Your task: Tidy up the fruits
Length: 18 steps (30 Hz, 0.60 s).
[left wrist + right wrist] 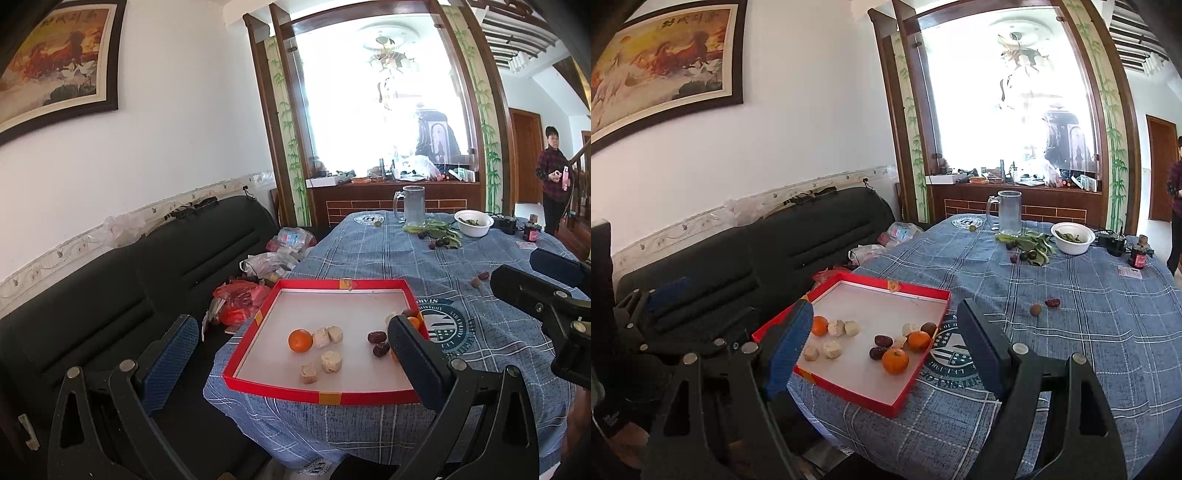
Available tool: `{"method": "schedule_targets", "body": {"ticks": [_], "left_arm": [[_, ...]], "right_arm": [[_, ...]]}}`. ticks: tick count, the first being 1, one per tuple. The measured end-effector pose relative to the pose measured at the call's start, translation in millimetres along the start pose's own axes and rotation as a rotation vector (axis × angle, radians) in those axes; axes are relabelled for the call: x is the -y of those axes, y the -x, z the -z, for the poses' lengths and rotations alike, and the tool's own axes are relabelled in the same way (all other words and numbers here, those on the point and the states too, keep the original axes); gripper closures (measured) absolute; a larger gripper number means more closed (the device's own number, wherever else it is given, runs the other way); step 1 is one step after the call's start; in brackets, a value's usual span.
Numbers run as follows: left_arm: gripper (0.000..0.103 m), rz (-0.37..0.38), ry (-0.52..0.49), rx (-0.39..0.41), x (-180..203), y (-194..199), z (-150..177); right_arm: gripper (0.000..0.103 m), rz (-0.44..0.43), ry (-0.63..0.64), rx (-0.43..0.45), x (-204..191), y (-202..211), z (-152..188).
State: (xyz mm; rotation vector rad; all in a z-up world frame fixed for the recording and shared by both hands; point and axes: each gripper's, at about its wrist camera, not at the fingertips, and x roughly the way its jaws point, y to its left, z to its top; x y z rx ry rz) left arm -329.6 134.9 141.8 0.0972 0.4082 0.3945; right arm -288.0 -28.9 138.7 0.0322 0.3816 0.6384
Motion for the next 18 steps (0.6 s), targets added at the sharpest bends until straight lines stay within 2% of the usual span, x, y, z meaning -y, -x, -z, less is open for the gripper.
{"method": "schedule_targets", "body": {"ticks": [18], "left_arm": [[0.0,0.003,-0.002,-0.031,3,-11,5]], "right_arm": [[0.022,0.004,-0.021,-0.016,6,-9,3]]}}
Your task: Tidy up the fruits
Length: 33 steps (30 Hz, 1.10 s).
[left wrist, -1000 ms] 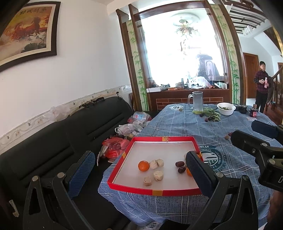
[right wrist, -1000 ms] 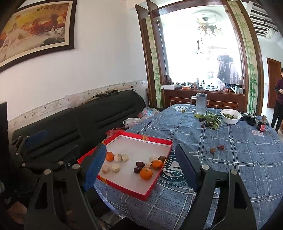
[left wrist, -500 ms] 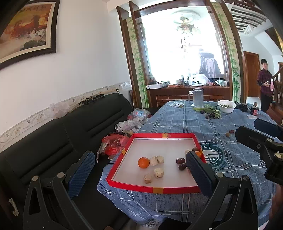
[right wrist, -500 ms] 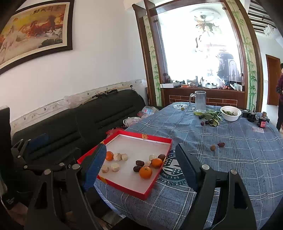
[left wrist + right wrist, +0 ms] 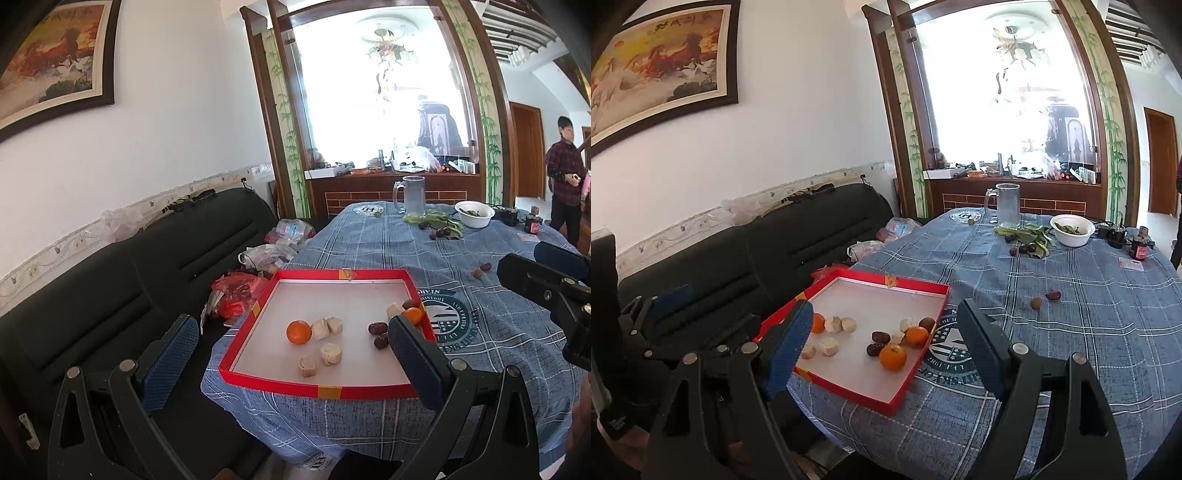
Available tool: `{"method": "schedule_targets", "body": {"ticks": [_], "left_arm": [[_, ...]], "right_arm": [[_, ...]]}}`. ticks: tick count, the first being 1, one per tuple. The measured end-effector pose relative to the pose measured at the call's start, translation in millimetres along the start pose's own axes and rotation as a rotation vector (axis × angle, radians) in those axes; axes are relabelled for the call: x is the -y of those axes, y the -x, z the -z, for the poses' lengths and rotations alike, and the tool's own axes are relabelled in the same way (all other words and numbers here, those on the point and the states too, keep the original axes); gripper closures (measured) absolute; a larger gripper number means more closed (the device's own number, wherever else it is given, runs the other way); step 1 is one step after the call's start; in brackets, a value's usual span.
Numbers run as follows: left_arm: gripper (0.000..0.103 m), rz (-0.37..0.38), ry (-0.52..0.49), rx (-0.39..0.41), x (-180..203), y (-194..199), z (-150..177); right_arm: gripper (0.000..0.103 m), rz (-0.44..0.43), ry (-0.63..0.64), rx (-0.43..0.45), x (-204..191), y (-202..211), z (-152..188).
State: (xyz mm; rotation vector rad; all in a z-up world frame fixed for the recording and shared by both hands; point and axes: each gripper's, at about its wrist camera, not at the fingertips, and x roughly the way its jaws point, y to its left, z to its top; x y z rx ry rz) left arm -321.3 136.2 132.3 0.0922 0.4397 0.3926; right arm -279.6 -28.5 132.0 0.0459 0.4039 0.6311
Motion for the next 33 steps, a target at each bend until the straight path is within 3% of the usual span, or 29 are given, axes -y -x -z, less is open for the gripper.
{"method": "schedule_targets", "body": {"ticks": [8,13,20,27,29,33], "left_arm": [[0.0,-0.004,0.011,-0.033,-1,-16,1],[0.0,0.012,-0.005,-0.095,7,-40,3],[0.0,0.118,-0.096,-0.213,46,-89,0],[0.0,0.202,-0.147,-0.271,91,-133,-29],[0.0,0.226,-0.161,-0.269,108,-142,-39],[0.001,0.268,-0.198,-0.29,139,-159,-46]], "right_arm": [[0.022,-0.004,-0.001,-0.026,4,-14,1],[0.022,0.025,-0.018,-0.059,30,-26,4],[0.022,0.208,-0.162,-0.203,145,-61,15],[0.022,0.341,-0.215,-0.241,228,-103,-14],[0.024,0.341,-0.224,-0.275,248,-124,-22],[0.044,0.319,-0.307,-0.353,285,-168,-28]]}}
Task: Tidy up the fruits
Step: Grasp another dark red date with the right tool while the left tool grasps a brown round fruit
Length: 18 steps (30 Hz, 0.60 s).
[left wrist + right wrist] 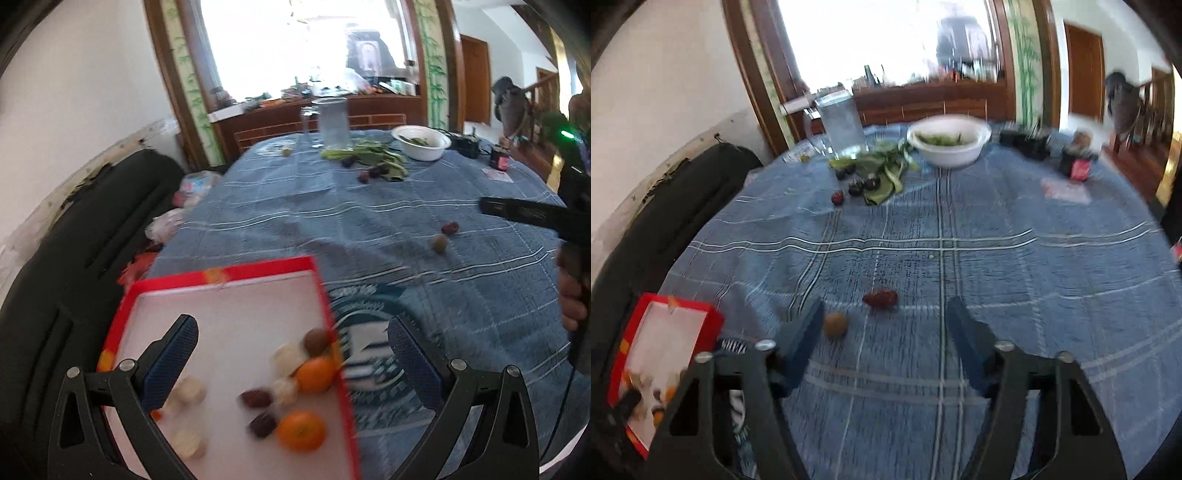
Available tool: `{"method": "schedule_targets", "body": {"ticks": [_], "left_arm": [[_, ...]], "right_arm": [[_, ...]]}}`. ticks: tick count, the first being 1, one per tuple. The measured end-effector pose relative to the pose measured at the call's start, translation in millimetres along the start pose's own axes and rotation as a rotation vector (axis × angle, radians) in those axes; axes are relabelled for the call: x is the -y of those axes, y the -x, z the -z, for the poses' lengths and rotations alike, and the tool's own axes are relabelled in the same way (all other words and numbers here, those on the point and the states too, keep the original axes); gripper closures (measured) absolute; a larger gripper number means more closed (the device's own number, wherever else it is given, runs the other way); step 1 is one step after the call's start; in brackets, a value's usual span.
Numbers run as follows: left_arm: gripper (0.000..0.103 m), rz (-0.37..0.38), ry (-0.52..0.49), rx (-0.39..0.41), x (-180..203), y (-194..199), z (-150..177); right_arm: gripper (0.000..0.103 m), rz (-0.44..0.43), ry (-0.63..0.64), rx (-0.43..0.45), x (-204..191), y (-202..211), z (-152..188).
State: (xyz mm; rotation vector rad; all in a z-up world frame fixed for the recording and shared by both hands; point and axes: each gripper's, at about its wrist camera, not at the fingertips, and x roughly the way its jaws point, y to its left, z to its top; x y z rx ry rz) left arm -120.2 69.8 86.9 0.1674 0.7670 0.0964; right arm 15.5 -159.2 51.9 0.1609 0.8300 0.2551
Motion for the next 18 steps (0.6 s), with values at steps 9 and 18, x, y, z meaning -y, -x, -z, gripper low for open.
{"method": "schedule_targets", "body": {"ticks": [9,18], "left_arm": [[0.001,0.078,-0.048,-0.061,39,-46,-28],[0.001,0.101,-0.05,-0.1,54,-67,-33]], "right_arm": [[0.049,-0.034,-0.075,-0.136,9,-62,-13],[0.07,0.071,0.043,-0.157,0,-79,-6]]}}
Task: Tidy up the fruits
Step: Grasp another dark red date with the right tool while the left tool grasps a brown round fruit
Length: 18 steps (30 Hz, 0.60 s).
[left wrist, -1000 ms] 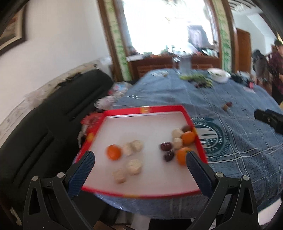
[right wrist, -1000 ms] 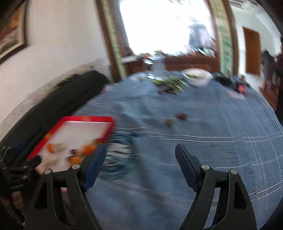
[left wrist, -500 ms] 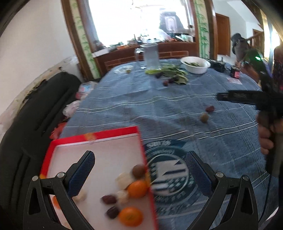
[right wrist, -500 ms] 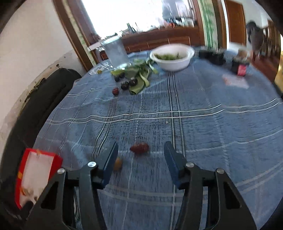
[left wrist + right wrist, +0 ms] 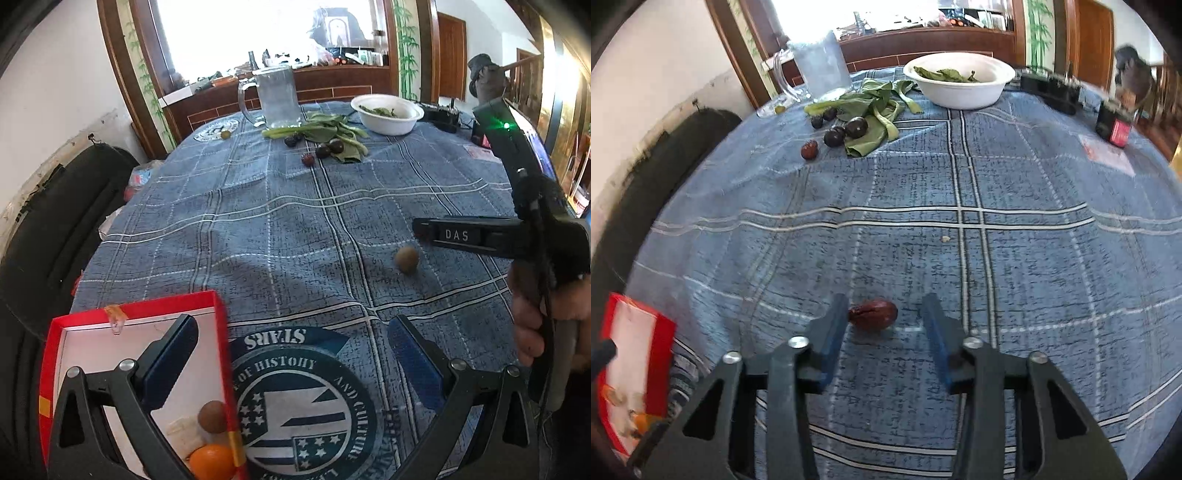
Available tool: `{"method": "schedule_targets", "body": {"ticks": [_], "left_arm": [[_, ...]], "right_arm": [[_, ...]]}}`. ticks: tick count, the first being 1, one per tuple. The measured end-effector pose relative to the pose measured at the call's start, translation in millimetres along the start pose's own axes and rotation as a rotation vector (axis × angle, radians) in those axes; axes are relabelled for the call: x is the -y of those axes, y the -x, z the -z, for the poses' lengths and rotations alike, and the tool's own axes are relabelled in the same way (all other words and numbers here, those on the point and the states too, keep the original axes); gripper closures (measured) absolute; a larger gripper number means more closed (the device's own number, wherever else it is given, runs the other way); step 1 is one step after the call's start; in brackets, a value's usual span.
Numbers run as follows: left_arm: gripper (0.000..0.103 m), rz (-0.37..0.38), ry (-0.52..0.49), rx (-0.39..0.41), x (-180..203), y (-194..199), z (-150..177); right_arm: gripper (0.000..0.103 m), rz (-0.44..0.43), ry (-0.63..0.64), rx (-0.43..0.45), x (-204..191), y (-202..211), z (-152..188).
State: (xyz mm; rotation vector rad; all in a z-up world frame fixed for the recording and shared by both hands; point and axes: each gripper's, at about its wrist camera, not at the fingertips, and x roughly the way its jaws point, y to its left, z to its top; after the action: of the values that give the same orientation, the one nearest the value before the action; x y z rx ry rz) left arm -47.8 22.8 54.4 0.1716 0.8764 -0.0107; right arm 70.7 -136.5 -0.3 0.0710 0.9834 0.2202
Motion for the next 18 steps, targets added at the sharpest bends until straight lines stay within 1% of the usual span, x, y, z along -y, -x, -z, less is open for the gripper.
{"method": "schedule_targets", "body": {"ticks": [1,2,3,7,8,11,14,16,18], "left_arm": [[0.001,0.003,-0.002,-0.002,2,-1,-1],[0.001,0.004,-0.005,-0.002,4,-2,-2],[0.001,0.006,-0.01,0.001,7,-2,-3],[0.001,0.021,-0.037,0.007,23,-6,-11],[0.001,0.028,-0.041,0.009,26,-9,-14],[0.001,0.038,-0.048,0.014,36,-18,-21],[0.001,0.072,-0.058,0.009,50,-30,-30],[0.006,0.081,-0.07,0.002,58,-37,-33],[0.015,0.096,-0.084,-0.018,68,-46,-35]], "right_arm": [[0.08,0.027,0.02,0.002,-1,-1,0],[0.086,0.055,0.038,0.004,-2,-1,1],[0.086,0.053,0.041,0.004,0,-1,1],[0.086,-0.048,-0.034,-0.01,21,3,-2],[0.086,-0.082,-0.056,-0.002,28,5,-4],[0.086,-0.137,-0.1,0.041,49,16,-8],[0.086,-0.217,-0.201,0.043,74,21,-11],[0.086,-0.23,-0.229,0.052,82,24,-13],[0.086,-0.234,-0.239,0.061,86,27,-14]]}}
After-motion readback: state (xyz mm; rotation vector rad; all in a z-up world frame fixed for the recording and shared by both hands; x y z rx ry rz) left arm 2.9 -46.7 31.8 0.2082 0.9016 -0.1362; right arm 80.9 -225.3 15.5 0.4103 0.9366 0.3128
